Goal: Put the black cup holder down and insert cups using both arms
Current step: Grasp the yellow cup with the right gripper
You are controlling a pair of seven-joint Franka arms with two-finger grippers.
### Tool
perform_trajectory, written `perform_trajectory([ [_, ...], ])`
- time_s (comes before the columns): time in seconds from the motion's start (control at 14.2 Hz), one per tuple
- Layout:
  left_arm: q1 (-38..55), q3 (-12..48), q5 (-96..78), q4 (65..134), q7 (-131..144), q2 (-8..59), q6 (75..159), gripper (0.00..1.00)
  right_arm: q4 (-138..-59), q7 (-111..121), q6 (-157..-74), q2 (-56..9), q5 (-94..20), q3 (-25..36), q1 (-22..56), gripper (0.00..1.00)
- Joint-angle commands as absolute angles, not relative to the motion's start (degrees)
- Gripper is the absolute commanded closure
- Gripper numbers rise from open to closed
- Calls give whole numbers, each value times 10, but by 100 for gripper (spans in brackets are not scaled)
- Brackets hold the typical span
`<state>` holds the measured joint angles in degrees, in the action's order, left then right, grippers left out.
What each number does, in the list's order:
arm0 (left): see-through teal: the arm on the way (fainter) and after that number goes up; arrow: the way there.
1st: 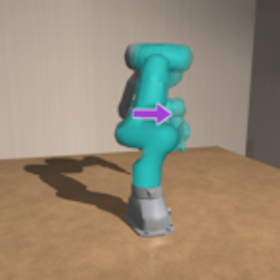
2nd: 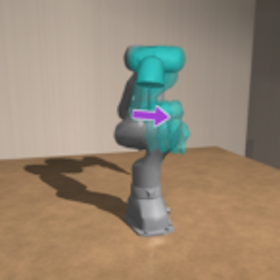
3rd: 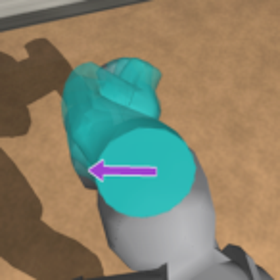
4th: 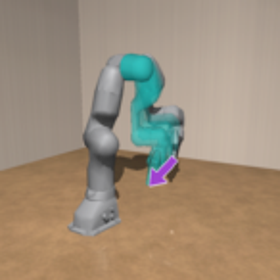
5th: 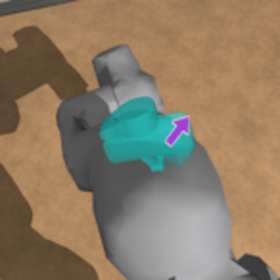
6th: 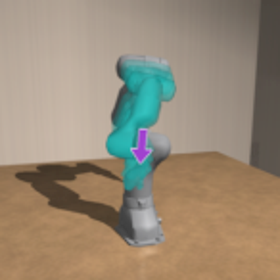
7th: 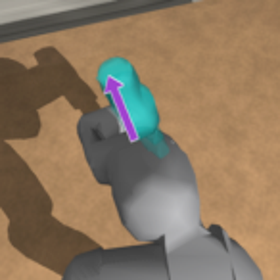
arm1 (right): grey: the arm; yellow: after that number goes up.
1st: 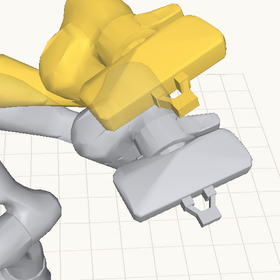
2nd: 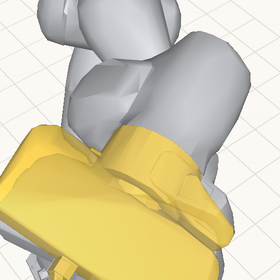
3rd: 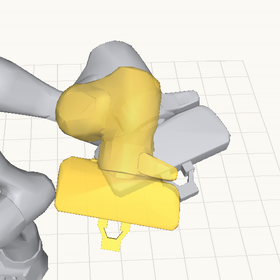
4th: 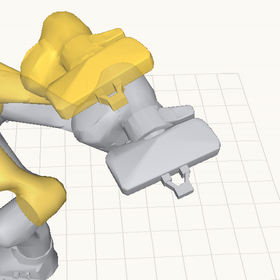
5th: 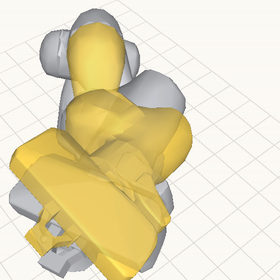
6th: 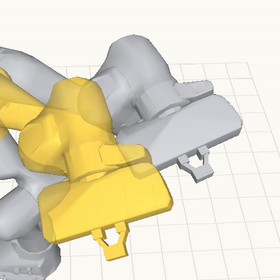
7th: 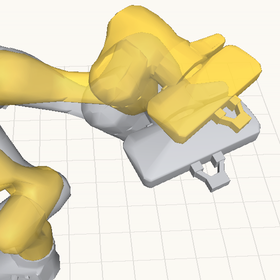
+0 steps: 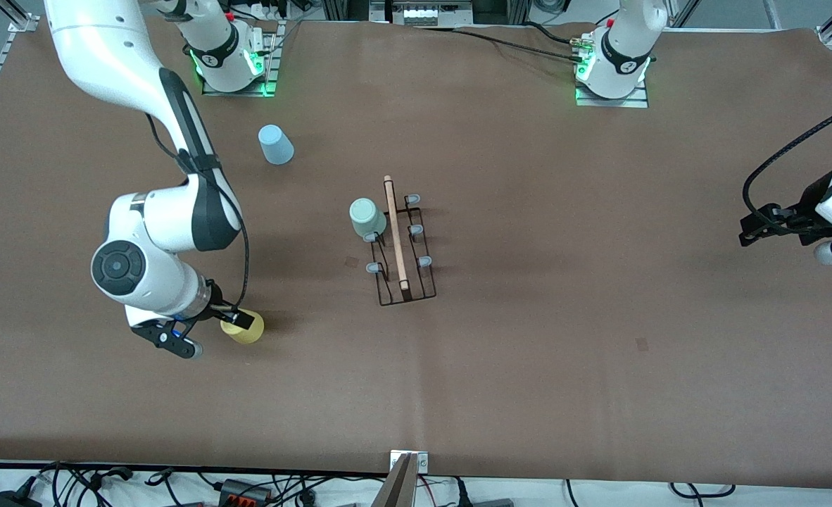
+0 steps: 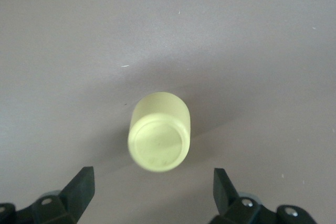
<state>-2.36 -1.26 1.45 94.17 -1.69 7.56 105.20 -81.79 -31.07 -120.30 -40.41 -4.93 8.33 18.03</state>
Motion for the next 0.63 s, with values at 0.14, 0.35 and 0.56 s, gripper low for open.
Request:
perform_trajectory([
  [0.14, -31, 8, 17, 932, 38, 61, 1016, 0, -802, -228, -1207, -443, -42, 77, 164, 0],
  [0.35, -31, 8, 17, 930, 59, 62, 1014, 0, -793, -221, -1213, -459, -42, 76, 162, 0],
  [0.56, -31, 8, 17, 930, 57, 62, 1008, 0, -764, -221, -1216, -469, -44, 76, 162, 24],
])
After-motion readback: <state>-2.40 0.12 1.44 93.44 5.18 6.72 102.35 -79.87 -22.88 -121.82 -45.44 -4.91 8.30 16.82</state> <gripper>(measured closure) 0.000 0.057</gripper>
